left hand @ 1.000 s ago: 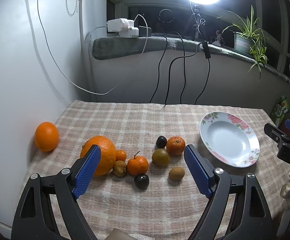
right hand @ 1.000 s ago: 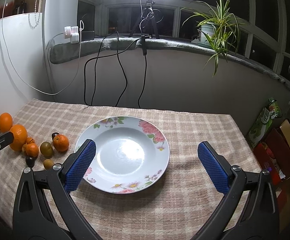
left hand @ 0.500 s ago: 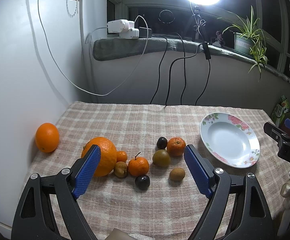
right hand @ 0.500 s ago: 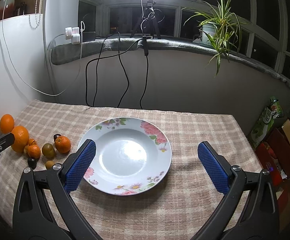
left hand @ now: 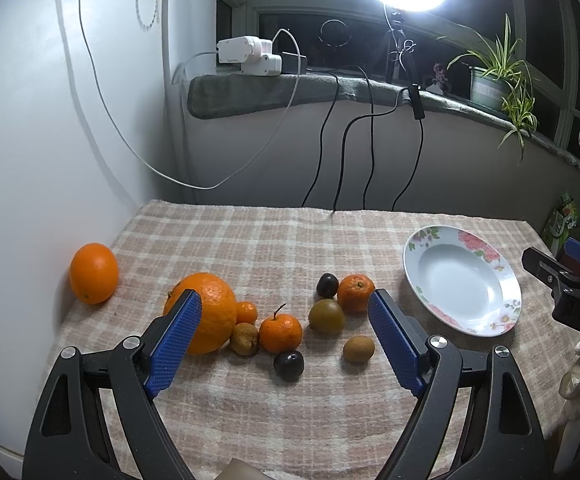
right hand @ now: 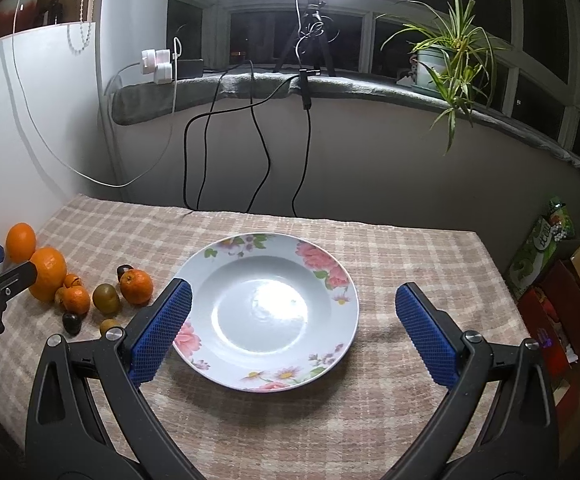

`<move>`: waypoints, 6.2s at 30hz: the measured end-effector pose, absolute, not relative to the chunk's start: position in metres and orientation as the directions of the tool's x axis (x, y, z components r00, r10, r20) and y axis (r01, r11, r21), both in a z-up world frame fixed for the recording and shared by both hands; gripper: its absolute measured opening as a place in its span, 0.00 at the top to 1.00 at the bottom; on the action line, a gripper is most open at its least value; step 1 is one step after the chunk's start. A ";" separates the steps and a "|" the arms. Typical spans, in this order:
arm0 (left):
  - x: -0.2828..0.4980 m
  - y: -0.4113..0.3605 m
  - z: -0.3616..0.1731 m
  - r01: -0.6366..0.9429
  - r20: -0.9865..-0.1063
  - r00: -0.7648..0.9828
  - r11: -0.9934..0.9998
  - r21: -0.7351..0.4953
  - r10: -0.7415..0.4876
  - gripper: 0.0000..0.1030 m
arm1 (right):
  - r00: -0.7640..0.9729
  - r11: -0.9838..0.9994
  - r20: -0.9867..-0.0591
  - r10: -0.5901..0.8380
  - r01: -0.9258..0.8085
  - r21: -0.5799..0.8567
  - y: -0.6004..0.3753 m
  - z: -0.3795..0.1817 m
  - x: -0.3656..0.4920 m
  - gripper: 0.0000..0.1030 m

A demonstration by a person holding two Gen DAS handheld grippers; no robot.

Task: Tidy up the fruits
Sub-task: 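Move the right tool toward the large orange among the fruits, then close the right gripper around the large orange, then lift the large orange with the right gripper and carry it to the plate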

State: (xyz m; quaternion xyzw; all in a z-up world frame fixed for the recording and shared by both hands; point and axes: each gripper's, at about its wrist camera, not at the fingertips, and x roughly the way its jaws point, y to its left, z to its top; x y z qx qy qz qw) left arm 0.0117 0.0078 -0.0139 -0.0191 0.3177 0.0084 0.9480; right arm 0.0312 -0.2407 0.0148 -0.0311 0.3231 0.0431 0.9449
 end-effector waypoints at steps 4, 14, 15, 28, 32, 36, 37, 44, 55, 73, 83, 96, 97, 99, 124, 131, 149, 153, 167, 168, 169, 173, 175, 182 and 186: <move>0.013 0.012 -0.017 -0.034 -0.607 0.794 0.999 -0.036 0.006 0.17 | 0.780 0.992 -0.621 0.082 -0.124 -0.024 -0.236 0.013 0.035 0.00; 0.016 0.032 -0.026 -0.059 -0.625 0.780 0.996 -0.067 0.004 0.17 | 0.759 0.981 -0.634 0.147 -0.195 -0.006 -0.215 0.012 0.045 0.00; 0.015 0.034 -0.028 -0.064 -0.628 0.778 0.996 -0.068 0.007 0.17 | 0.753 0.977 -0.637 0.166 -0.214 0.002 -0.212 0.012 0.047 0.00; 0.009 0.079 -0.053 -0.139 -0.673 0.739 0.976 -0.167 -0.010 0.17 | 0.611 0.892 -0.687 0.393 -0.434 0.124 -0.159 0.002 0.075 0.00; 0.009 0.089 -0.060 -0.151 -0.681 0.732 0.968 -0.199 -0.026 0.19 | 0.557 0.861 -0.707 0.436 -0.487 0.147 -0.139 -0.003 0.081 0.00; 0.011 0.094 -0.064 -0.159 -0.688 0.725 0.963 -0.219 -0.037 0.19 | 0.491 0.824 -0.724 0.483 -0.536 0.186 -0.121 -0.007 0.089 0.00; 0.012 0.096 -0.065 -0.160 -0.689 0.723 0.961 -0.225 -0.041 0.19 | 0.475 0.814 -0.727 0.495 -0.546 0.198 -0.116 -0.009 0.092 0.00; 0.017 0.107 -0.073 -0.169 -0.699 0.710 0.944 -0.283 -0.082 0.19 | 0.356 0.751 -0.755 0.551 -0.605 0.263 -0.082 -0.017 0.110 0.00; 0.023 0.122 -0.083 -0.196 -0.714 0.691 0.920 -0.338 -0.115 0.19 | 0.219 0.683 -0.783 0.583 -0.655 0.325 -0.037 -0.040 0.131 0.00; 0.028 0.133 -0.089 -0.191 -0.705 0.689 0.896 -0.402 -0.169 0.19 | 0.144 0.613 -0.794 0.591 -0.720 0.326 0.007 -0.052 0.131 0.00; 0.028 0.135 -0.092 -0.181 -0.692 0.695 0.885 -0.429 -0.194 0.19 | 0.113 0.581 -0.800 0.589 -0.747 0.322 0.021 -0.060 0.127 0.03; 0.040 0.139 -0.097 -0.155 -0.659 0.695 0.834 -0.529 -0.288 0.22 | 0.056 0.553 -0.815 0.577 -0.761 0.339 0.034 -0.072 0.128 0.25; 0.040 0.138 -0.097 -0.154 -0.658 0.695 0.834 -0.530 -0.290 0.22 | 0.055 0.556 -0.816 0.576 -0.758 0.341 0.034 -0.073 0.129 0.27; 0.041 0.138 -0.096 -0.147 -0.654 0.696 0.832 -0.536 -0.298 0.24 | 0.047 0.557 -0.814 0.579 -0.752 0.352 0.033 -0.074 0.131 0.28; 0.036 0.122 -0.071 -0.078 -0.626 0.724 0.867 -0.492 -0.290 0.35 | 0.073 0.561 -0.780 0.621 -0.736 0.378 0.020 -0.049 0.124 0.31; 0.028 0.107 -0.056 -0.042 -0.607 0.739 0.879 -0.474 -0.292 0.35 | 0.111 0.574 -0.765 0.634 -0.731 0.370 0.005 -0.031 0.116 0.31; 0.028 0.031 -0.037 0.106 -0.587 0.712 0.885 -0.453 -0.386 0.35 | 0.229 0.662 -0.737 0.636 -0.653 0.368 -0.083 -0.006 0.101 0.31; 0.030 0.009 -0.038 0.146 -0.591 0.691 0.880 -0.452 -0.417 0.35 | 0.253 0.689 -0.739 0.624 -0.624 0.369 -0.106 -0.006 0.099 0.31; 0.042 -0.064 -0.042 0.279 -0.618 0.596 0.854 -0.439 -0.512 0.35 | 0.328 0.775 -0.749 0.576 -0.510 0.373 -0.193 -0.015 0.092 0.31; 0.042 -0.068 -0.043 0.284 -0.620 0.591 0.853 -0.437 -0.515 0.35 | 0.331 0.779 -0.749 0.574 -0.501 0.376 -0.199 -0.016 0.092 0.31; 0.042 -0.072 -0.043 0.289 -0.623 0.587 0.852 -0.435 -0.517 0.35 | 0.332 0.782 -0.750 0.572 -0.497 0.377 -0.202 -0.017 0.092 0.31; 0.044 -0.082 -0.046 0.304 -0.635 0.569 0.851 -0.429 -0.523 0.35 | 0.336 0.791 -0.752 0.567 -0.477 0.383 -0.215 -0.022 0.091 0.31; 0.046 -0.086 -0.048 0.308 -0.641 0.561 0.851 -0.425 -0.523 0.35 | 0.334 0.793 -0.754 0.566 -0.470 0.387 -0.219 -0.025 0.092 0.31; 0.048 -0.092 -0.054 0.307 -0.657 0.545 0.853 -0.422 -0.521 0.35 | 0.324 0.795 -0.757 0.568 -0.452 0.404 -0.226 -0.033 0.094 0.31; 0.050 -0.093 -0.054 0.308 -0.658 0.544 0.853 -0.421 -0.521 0.35 | 0.323 0.795 -0.757 0.567 -0.453 0.402 -0.227 -0.034 0.094 0.31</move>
